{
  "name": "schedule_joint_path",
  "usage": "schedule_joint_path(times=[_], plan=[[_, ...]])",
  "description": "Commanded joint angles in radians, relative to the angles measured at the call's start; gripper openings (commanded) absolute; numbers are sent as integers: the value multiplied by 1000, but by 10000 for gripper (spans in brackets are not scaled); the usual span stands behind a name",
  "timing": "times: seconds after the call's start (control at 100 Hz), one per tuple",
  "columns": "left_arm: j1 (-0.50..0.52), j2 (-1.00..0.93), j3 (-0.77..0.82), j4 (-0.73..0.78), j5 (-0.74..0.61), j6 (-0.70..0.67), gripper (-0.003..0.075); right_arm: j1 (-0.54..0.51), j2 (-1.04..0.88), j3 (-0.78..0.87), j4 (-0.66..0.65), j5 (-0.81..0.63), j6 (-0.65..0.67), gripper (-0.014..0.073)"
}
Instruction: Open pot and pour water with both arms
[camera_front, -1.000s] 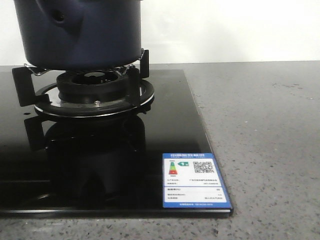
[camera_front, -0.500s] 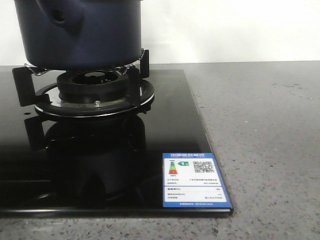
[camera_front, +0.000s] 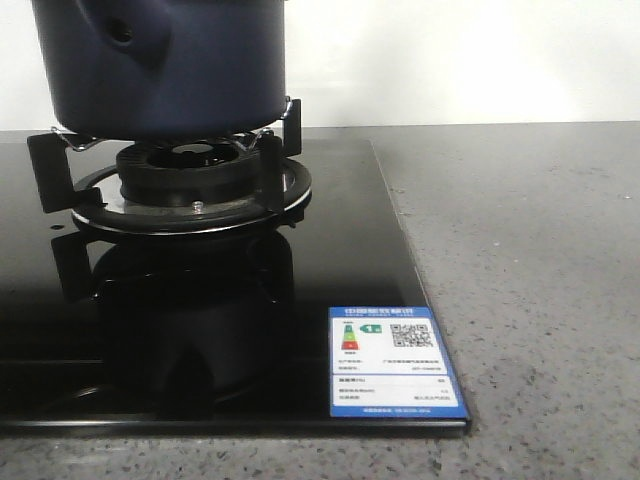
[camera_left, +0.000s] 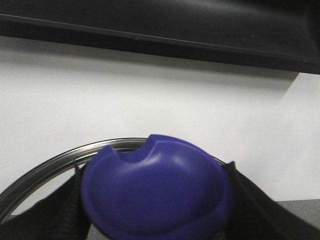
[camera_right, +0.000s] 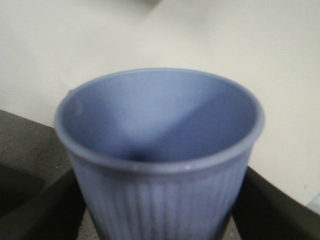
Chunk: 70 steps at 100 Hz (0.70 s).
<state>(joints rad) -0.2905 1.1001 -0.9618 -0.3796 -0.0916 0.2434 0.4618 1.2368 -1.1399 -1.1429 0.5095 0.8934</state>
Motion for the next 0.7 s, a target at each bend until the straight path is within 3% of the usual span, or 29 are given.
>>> schedule_joint_path(times=[0.0,0.34,0.69], plan=[[2,-29,-35,4,-99,-6,370,-78,-103,69,-43,-154,124,320],[2,-29,-35,4,-99,-6,370,-337,-208,384,-54,-510,272,320],[2,-29,-35,4,-99,-6,370,-486,-1,406,-54,-842,251,318]])
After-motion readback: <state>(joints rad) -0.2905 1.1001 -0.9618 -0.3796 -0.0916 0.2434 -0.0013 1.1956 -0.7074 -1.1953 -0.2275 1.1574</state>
